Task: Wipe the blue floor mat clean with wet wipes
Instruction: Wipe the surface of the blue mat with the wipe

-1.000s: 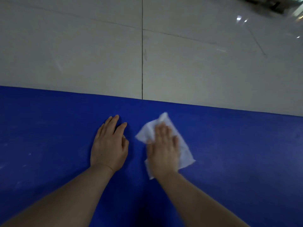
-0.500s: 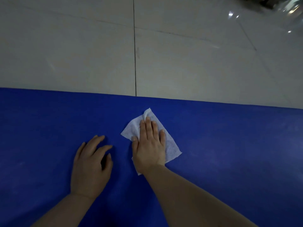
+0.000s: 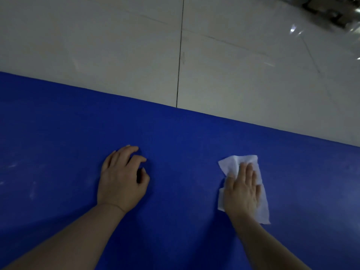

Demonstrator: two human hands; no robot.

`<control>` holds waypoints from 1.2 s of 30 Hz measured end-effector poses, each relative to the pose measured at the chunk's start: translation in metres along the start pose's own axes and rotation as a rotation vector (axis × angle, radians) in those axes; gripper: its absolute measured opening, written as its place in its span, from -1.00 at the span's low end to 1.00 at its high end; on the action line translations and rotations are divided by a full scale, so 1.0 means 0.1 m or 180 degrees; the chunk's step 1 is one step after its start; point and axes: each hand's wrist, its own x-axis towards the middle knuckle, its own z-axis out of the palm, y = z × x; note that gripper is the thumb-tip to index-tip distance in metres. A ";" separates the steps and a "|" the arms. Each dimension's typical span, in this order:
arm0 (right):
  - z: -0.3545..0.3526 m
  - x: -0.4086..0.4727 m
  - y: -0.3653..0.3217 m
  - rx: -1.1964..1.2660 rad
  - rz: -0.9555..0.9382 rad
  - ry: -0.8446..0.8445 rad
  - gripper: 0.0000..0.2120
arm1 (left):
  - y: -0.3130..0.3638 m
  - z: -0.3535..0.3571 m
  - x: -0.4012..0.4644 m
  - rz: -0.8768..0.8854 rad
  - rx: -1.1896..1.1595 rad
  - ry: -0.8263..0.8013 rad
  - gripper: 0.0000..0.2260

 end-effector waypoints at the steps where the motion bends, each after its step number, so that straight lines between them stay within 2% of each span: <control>1: -0.02 -0.02 0.00 0.0052 0.0215 -0.0085 -0.45 | 0.01 0.00 0.00 -0.0001 0.0028 -0.0004 -0.70; 3: 0.06 -0.12 -0.20 -0.0028 -0.0009 -0.0072 -0.44 | 0.02 0.00 0.00 -0.0041 0.0075 -0.0017 -0.76; 6: 0.30 -0.41 -0.69 -0.0317 -0.0990 0.0199 -0.43 | 0.02 0.00 0.00 -0.0099 0.0128 -0.0053 -0.73; 9: 0.40 -0.68 -1.08 -0.0148 -0.1840 0.0036 -0.49 | 0.02 0.00 0.01 -0.0125 0.0141 -0.0157 -0.69; 11: 0.38 -0.65 -1.05 -0.0206 -0.2228 -0.0116 -0.49 | 0.01 0.00 0.01 -0.0135 0.0153 -0.0178 -0.70; 13: 0.35 -0.47 -0.79 -0.0379 -0.1955 -0.0147 -0.45 | 0.01 0.00 0.01 -0.0109 0.0146 -0.0116 -0.69; 15: 0.23 -0.25 -0.43 -0.0274 -0.1193 0.0059 -0.41 | 0.02 0.00 0.01 -0.0106 0.0129 -0.0065 -0.68; 17: 0.10 -0.09 -0.14 -0.0193 -0.0361 -0.0095 -0.42 | 0.02 -0.01 0.01 -0.0102 0.0114 -0.0046 -0.69; 19: 0.02 -0.06 -0.09 -0.0129 0.0040 -0.0232 -0.44 | 0.03 0.00 0.01 -0.0095 0.0129 -0.0040 -0.70; 21: 0.12 -0.15 -0.27 -0.0235 -0.0104 -0.0122 -0.46 | 0.03 0.01 0.01 -0.0112 0.0144 -0.0043 -0.72; 23: 0.24 -0.35 -0.60 -0.0346 -0.0656 0.0204 -0.47 | 0.02 0.01 0.02 -0.0111 0.0147 -0.0028 -0.71; 27: 0.35 -0.83 -1.18 -0.0251 -0.1966 -0.0268 -0.38 | 0.02 0.01 0.02 -0.0132 0.0151 -0.0057 -0.75; 29: 0.34 -0.79 -1.15 -0.0270 -0.2228 -0.0350 -0.42 | 0.02 0.00 0.02 -0.0159 0.0136 -0.0075 -0.79; 31: 0.28 -0.59 -0.87 -0.0355 -0.2038 -0.0283 -0.44 | 0.03 0.00 0.02 -0.0134 0.0132 -0.0045 -0.79; 33: 0.15 -0.37 -0.52 -0.0165 -0.1262 -0.0151 -0.39 | 0.03 0.00 0.02 -0.0123 0.0142 -0.0031 -0.78; 35: 0.06 -0.24 -0.29 -0.0162 -0.0435 -0.0239 -0.43 | 0.04 -0.01 0.02 -0.0148 0.0137 -0.0047 -0.78; 36: 0.05 -0.23 -0.26 -0.0159 -0.0204 -0.0266 -0.45 | 0.04 -0.01 0.02 -0.0155 0.0142 -0.0056 -0.77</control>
